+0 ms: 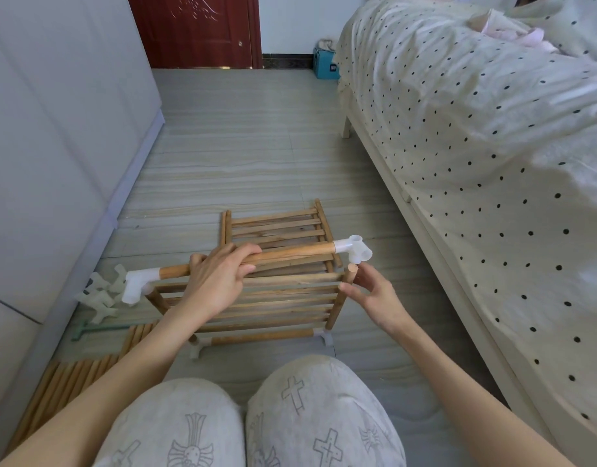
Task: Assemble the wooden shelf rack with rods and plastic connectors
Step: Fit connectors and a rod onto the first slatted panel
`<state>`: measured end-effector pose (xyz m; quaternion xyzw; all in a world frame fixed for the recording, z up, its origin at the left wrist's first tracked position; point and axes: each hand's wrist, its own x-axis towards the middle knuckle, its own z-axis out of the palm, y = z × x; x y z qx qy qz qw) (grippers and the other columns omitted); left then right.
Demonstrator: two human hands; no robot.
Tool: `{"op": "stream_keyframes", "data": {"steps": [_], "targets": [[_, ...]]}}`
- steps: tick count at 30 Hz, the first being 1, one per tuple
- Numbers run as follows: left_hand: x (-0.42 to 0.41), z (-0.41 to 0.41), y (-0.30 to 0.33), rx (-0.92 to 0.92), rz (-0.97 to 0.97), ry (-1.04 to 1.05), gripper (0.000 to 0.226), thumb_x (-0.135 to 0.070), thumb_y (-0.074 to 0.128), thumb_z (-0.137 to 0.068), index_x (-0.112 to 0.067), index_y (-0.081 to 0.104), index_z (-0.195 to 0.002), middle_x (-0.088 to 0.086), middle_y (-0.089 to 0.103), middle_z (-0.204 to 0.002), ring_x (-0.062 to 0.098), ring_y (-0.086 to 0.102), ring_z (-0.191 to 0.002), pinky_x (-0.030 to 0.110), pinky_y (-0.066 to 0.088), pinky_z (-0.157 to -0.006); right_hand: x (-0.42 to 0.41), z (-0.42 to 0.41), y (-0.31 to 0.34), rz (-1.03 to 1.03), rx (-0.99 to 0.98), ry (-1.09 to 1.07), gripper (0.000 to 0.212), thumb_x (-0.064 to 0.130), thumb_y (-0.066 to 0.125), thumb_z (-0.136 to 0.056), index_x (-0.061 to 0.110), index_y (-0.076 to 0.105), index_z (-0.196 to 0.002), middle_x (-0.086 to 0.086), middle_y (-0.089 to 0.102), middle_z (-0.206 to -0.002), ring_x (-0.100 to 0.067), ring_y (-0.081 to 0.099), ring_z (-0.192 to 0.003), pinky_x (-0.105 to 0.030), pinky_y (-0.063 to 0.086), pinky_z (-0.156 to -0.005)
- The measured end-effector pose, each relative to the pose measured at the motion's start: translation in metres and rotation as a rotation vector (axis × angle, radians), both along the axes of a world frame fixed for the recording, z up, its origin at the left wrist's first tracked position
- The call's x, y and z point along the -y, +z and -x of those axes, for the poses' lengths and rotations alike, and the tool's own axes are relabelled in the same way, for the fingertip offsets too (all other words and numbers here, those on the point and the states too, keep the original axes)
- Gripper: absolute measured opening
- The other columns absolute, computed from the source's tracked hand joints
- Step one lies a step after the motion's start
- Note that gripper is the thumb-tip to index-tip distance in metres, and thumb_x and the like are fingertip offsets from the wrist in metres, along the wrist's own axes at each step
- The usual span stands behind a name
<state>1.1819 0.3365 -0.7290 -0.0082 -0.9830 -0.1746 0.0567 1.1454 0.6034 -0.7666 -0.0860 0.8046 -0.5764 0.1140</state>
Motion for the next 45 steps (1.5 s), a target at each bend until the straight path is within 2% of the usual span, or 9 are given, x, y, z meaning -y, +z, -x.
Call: {"op": "stream_keyframes", "data": {"steps": [5, 18, 23, 25, 28, 31, 35, 39, 45], "targets": [[0.003, -0.002, 0.001, 0.006, 0.01, -0.001, 0.034, -0.025, 0.042, -0.098, -0.033, 0.045, -0.131, -0.012, 0.041, -0.097, 0.014, 0.045, -0.1, 0.034, 0.026, -0.084, 0.007, 0.006, -0.008, -0.066, -0.112, -0.078, 0.006, 0.012, 0.056, -0.092, 0.016, 0.06, -0.094, 0.009, 0.063, -0.088, -0.004, 0.059, -0.088, -0.031, 0.049, -0.084], [0.013, -0.004, 0.003, -0.082, -0.086, 0.05, 0.03, -0.016, 0.041, -0.098, -0.029, 0.051, -0.123, -0.012, 0.046, -0.099, 0.007, 0.039, -0.093, 0.03, 0.017, -0.081, 0.026, 0.005, 0.001, -0.123, -0.304, -0.085, 0.015, 0.016, 0.047, -0.096, 0.012, 0.053, -0.11, -0.005, 0.06, -0.097, -0.02, 0.057, -0.093, -0.048, 0.05, -0.083], [0.022, 0.009, 0.017, -0.058, -0.412, 0.085, 0.027, -0.01, 0.049, -0.095, -0.032, 0.054, -0.11, -0.009, 0.056, -0.108, 0.016, 0.051, -0.11, 0.039, 0.03, -0.103, 0.03, 0.025, 0.049, -0.205, -0.563, -0.068, 0.02, 0.014, 0.053, -0.094, 0.006, 0.058, -0.111, -0.009, 0.058, -0.093, -0.023, 0.052, -0.09, -0.035, 0.043, -0.081], [0.024, 0.011, 0.033, 0.002, -0.698, 0.101, 0.028, -0.01, 0.051, -0.094, -0.035, 0.061, -0.101, -0.011, 0.063, -0.107, 0.015, 0.054, -0.115, 0.026, 0.038, -0.099, 0.035, 0.03, 0.07, -0.209, -0.618, -0.028, 0.021, 0.018, 0.052, -0.094, 0.01, 0.057, -0.113, -0.002, 0.052, -0.094, -0.011, 0.047, -0.086, -0.025, 0.037, -0.076], [0.023, 0.012, 0.065, 0.062, -0.969, 0.087, 0.019, -0.042, 0.044, -0.095, -0.042, 0.063, -0.101, -0.011, 0.069, -0.101, 0.008, 0.062, -0.103, 0.024, 0.043, -0.091, 0.048, 0.027, 0.09, -0.272, -0.704, 0.066, 0.023, 0.023, 0.052, -0.095, 0.015, 0.057, -0.115, 0.004, 0.044, -0.097, -0.009, 0.046, -0.081, -0.025, 0.037, -0.072], [0.006, 0.018, 0.09, 0.208, -1.08, -0.065, 0.046, -0.066, 0.025, -0.085, -0.043, 0.052, -0.113, -0.003, 0.067, -0.101, 0.009, 0.066, -0.087, 0.029, 0.046, -0.081, 0.064, 0.014, 0.096, -0.378, -0.818, 0.185, 0.026, 0.023, 0.053, -0.094, 0.013, 0.058, -0.118, -0.004, 0.046, -0.097, -0.022, 0.052, -0.079, -0.031, 0.04, -0.069], [-0.02, 0.018, 0.105, 0.131, -0.832, -0.09, 0.031, -0.039, 0.042, -0.096, -0.018, 0.062, -0.105, -0.007, 0.06, -0.085, 0.006, 0.053, -0.072, 0.012, 0.043, -0.062, 0.081, 0.005, 0.096, -0.5, -0.907, 0.296, 0.029, 0.023, 0.056, -0.092, 0.008, 0.06, -0.117, -0.012, 0.051, -0.096, -0.028, 0.053, -0.07, -0.033, 0.043, -0.062], [-0.008, 0.011, 0.091, 0.025, -0.828, 0.033, 0.021, -0.012, 0.04, -0.098, -0.008, 0.059, -0.09, -0.001, 0.053, -0.072, -0.003, 0.046, -0.05, 0.007, 0.033, -0.046, 0.091, 0.003, 0.091, -0.59, -0.9, 0.367, 0.03, 0.03, 0.051, -0.094, 0.008, 0.059, -0.114, -0.011, 0.051, -0.101, -0.027, 0.055, -0.074, -0.033, 0.043, -0.054], [0.022, 0.004, 0.045, 0.005, -0.732, 0.227, 0.022, -0.015, 0.038, -0.1, -0.009, 0.057, -0.091, 0.008, 0.06, -0.084, 0.005, 0.048, -0.064, 0.007, 0.035, -0.051, 0.122, 0.009, 0.068, -0.906, -0.934, 0.523, 0.041, 0.042, 0.031, -0.099, 0.01, 0.05, -0.117, -0.007, 0.046, -0.115, -0.026, 0.056, -0.079, -0.034, 0.036, -0.052]]}}
